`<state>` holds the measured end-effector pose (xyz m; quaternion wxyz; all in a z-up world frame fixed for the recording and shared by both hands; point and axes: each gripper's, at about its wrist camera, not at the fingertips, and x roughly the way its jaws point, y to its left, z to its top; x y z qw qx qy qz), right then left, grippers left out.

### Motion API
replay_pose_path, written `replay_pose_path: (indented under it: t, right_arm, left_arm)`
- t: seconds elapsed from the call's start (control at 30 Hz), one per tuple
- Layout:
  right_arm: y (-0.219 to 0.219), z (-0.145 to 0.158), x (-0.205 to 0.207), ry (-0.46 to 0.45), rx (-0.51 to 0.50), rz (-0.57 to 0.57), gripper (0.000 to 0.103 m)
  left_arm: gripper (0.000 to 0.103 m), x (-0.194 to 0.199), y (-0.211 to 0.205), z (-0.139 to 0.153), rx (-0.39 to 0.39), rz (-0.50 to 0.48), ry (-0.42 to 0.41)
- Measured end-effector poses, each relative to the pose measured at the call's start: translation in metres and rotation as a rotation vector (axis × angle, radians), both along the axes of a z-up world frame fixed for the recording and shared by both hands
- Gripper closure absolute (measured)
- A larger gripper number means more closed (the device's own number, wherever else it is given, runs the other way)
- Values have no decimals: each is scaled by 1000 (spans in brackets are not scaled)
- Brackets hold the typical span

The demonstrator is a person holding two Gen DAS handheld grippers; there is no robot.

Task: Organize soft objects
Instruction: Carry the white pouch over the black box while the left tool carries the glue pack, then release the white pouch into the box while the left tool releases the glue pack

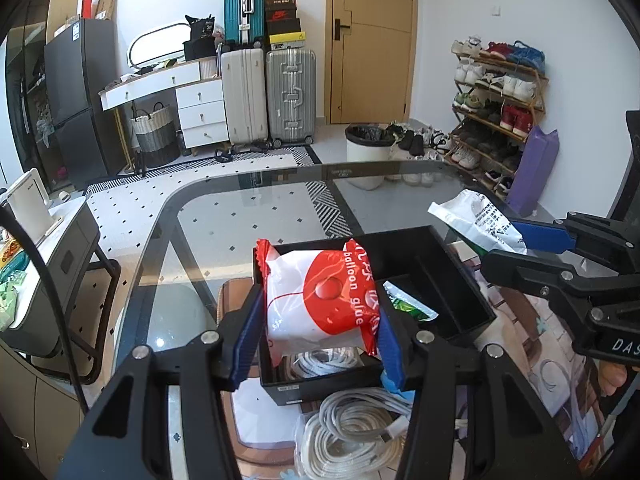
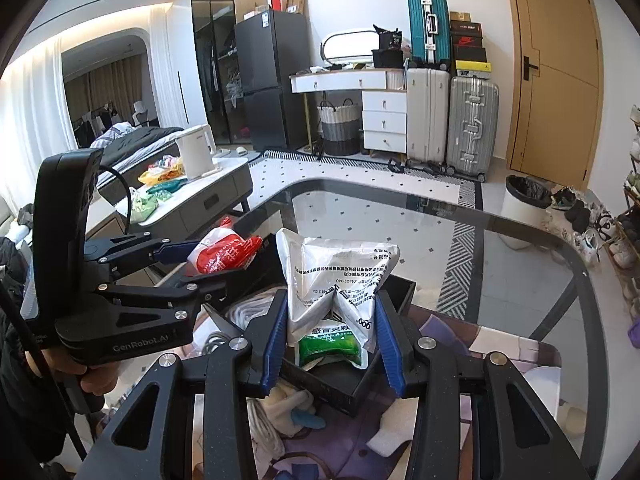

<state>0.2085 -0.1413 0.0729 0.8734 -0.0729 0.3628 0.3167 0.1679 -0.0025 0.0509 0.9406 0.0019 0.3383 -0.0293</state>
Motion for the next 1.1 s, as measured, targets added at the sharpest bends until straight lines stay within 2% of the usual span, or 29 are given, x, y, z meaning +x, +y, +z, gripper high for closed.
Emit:
replay_pose_path:
  t: [0.53,1.1]
  right_arm:
    - [16,-38,25,45,-62,13,61]
    - [31,-56,34,44,-115,4,61]
  left_arm:
    - [52,26,-2,-18,2,0,38]
    - [52,40,-1,-33,27,4,66]
